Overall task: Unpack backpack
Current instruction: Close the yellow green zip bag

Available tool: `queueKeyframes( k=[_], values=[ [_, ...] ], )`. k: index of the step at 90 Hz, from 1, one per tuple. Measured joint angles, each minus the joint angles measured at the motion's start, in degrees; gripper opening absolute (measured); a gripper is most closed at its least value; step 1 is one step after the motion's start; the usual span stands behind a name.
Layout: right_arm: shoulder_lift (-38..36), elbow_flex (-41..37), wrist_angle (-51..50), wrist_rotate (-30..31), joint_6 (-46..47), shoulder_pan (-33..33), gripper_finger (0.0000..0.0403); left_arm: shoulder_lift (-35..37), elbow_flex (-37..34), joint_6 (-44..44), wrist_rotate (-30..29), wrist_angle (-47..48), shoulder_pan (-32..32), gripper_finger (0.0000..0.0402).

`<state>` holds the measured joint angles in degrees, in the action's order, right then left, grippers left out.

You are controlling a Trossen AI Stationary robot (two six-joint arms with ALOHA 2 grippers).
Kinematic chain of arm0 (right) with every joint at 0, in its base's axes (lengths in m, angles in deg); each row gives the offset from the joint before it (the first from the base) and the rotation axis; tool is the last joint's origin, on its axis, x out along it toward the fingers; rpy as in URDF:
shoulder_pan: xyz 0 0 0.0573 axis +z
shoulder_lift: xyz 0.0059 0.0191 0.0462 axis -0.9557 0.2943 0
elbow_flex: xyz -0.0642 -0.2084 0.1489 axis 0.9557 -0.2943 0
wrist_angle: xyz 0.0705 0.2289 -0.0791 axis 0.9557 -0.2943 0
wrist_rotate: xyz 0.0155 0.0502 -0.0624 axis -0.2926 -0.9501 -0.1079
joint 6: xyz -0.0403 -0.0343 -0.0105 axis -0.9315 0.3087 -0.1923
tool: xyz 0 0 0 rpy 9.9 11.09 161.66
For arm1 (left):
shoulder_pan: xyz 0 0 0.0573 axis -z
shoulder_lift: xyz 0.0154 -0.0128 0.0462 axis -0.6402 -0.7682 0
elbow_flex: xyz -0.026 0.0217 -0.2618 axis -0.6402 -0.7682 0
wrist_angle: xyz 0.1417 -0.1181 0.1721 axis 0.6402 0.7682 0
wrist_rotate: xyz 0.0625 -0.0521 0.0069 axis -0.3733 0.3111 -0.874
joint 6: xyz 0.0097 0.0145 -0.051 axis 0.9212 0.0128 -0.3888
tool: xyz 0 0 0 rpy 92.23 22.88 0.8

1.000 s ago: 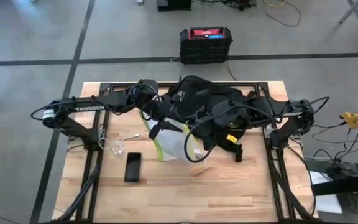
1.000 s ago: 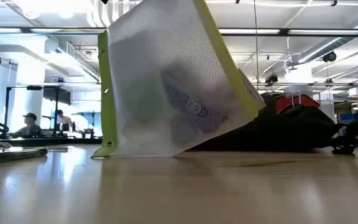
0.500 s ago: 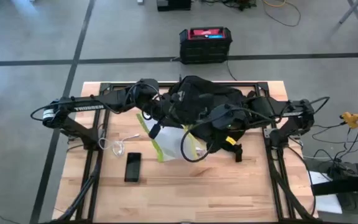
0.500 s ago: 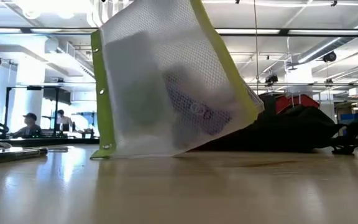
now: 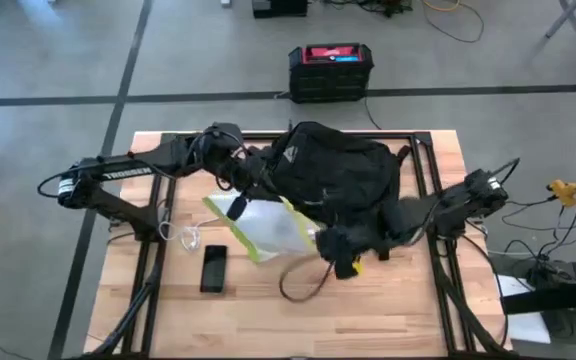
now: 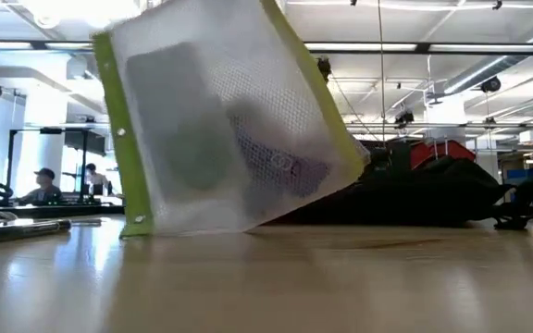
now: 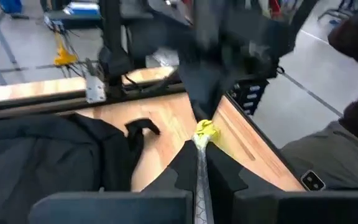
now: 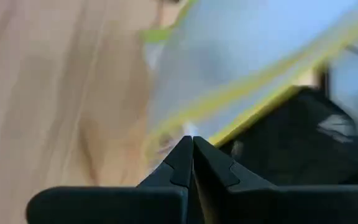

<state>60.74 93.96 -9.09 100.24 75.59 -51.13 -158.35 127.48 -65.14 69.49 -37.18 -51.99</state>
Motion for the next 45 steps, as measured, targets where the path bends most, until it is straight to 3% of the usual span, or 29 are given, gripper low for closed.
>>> queueKeyframes(
  k=[16,21,31,45],
  values=[
    [-0.03,-9.97,10.81,1.53,2.15,-0.39,0.0001,0.79,0.00,-0.33,0.08,0.57,0.35,0.0000],
    [0.00,-12.01,12.81,5.35,2.11,-0.22,0.0001,1.13,0.00,-0.38,0.12,0.49,0.39,0.0000],
    [-1.53,-12.06,15.08,14.46,-0.88,0.24,0.0000,1.27,0.00,-0.65,0.30,1.49,0.54,0.0000],
    [-5.48,-8.56,16.62,15.67,-4.48,-1.45,0.0021,1.00,0.00,-0.80,0.34,2.19,1.34,0.0000]
  ],
)
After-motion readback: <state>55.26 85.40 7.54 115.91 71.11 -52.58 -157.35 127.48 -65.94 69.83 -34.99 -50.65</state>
